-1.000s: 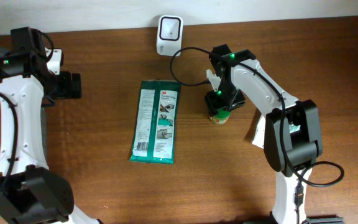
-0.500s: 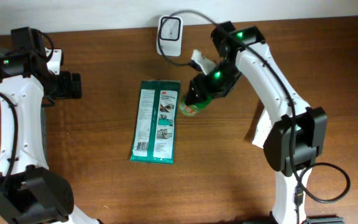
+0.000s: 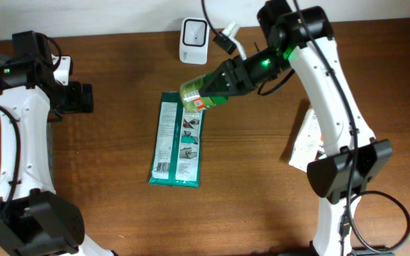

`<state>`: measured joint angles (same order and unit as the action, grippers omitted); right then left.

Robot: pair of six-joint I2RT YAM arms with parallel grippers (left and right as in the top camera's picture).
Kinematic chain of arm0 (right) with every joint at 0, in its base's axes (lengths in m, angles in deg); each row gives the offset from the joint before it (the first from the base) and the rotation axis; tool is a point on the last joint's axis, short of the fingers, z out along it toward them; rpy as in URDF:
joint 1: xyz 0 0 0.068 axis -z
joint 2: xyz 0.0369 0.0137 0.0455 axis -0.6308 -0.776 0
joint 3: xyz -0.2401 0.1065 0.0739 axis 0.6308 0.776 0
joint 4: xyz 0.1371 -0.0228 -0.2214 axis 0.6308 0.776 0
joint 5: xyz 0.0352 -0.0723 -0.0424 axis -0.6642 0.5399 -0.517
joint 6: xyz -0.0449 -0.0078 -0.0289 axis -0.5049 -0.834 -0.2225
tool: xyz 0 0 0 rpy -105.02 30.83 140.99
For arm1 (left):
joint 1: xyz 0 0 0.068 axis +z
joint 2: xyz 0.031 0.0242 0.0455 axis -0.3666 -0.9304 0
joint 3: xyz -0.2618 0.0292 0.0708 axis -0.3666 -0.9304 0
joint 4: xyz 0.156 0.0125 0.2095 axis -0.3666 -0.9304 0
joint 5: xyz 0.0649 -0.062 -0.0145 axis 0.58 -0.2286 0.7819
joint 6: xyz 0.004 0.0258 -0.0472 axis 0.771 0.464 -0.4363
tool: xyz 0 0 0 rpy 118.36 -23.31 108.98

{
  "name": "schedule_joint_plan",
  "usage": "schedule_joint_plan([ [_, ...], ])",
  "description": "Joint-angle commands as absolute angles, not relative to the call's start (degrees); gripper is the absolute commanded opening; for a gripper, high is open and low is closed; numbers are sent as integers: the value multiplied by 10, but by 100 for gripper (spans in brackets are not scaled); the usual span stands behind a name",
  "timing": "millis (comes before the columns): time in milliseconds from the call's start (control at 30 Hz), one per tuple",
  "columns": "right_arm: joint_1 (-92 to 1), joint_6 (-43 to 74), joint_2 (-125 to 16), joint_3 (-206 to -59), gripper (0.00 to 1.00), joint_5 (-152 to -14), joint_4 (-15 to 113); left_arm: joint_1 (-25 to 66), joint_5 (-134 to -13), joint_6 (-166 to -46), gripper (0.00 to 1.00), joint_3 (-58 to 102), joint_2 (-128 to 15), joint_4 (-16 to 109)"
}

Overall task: Scan the item barcode
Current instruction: 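Lift the jar and hold it in front of the scanner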

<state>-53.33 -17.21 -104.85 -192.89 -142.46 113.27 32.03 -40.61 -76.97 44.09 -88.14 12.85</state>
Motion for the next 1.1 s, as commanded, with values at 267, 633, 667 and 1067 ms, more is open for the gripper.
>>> schedule_joint_plan([
  [267,-587,-122,-1001,-1941,59,-1085,1031,322,-402,-764,99,440,-870,128],
  [633,-649,-132,-1123,-1941,59,-614,660,322,-402,-764,99,440,-870,128],
  [667,-644,-162,-1138,-1941,59,-614,615,322,-402,-764,99,440,-870,128],
  [1067,-637,-539,-1297,-1941,57,-614,296,322,-402,-764,100,440,-870,128],
])
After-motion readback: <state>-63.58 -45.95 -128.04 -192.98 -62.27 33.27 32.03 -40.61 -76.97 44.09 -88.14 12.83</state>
